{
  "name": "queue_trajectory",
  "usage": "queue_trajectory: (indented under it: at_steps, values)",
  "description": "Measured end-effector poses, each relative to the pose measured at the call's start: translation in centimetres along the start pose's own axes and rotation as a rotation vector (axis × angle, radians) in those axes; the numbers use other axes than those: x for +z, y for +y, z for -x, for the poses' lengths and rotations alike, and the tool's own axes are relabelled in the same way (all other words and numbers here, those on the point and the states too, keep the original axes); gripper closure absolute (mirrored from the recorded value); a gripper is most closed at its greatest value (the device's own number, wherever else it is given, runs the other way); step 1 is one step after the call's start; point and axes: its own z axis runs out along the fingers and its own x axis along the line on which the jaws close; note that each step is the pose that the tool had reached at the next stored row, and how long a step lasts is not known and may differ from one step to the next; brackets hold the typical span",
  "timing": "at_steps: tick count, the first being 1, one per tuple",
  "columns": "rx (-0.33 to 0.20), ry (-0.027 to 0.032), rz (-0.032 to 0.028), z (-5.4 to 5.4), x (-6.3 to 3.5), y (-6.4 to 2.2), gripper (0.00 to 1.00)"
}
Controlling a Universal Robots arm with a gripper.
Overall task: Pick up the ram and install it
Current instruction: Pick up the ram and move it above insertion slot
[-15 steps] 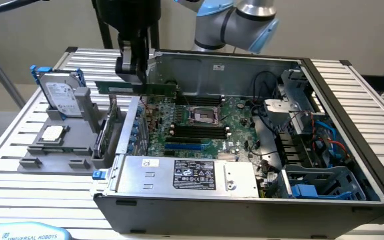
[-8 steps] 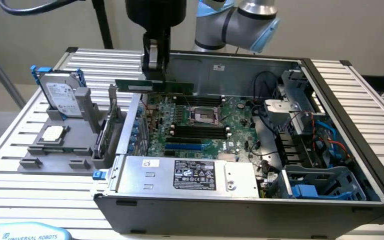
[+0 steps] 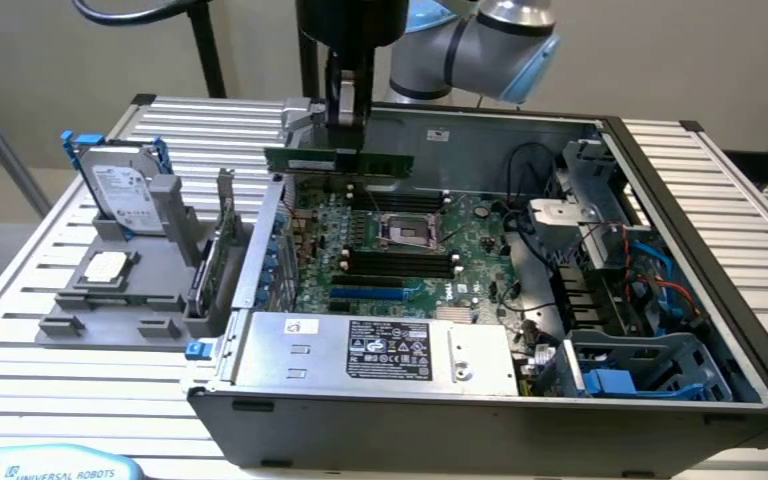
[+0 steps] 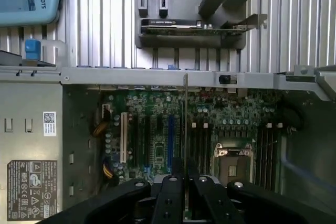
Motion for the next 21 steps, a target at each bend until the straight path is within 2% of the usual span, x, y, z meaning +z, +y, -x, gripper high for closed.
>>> queue_trajectory:
  at_steps: [11,17,21]
  values:
    - [0.0,0.0007,0.0,3.4,1.53,-3.59,0.87]
    - [0.001,0.0008,-0.0001,4.1,2.4,-5.9,0.87]
    - [0.006,0.0005,-0.0005,4.2,2.97,-6.86,0.87]
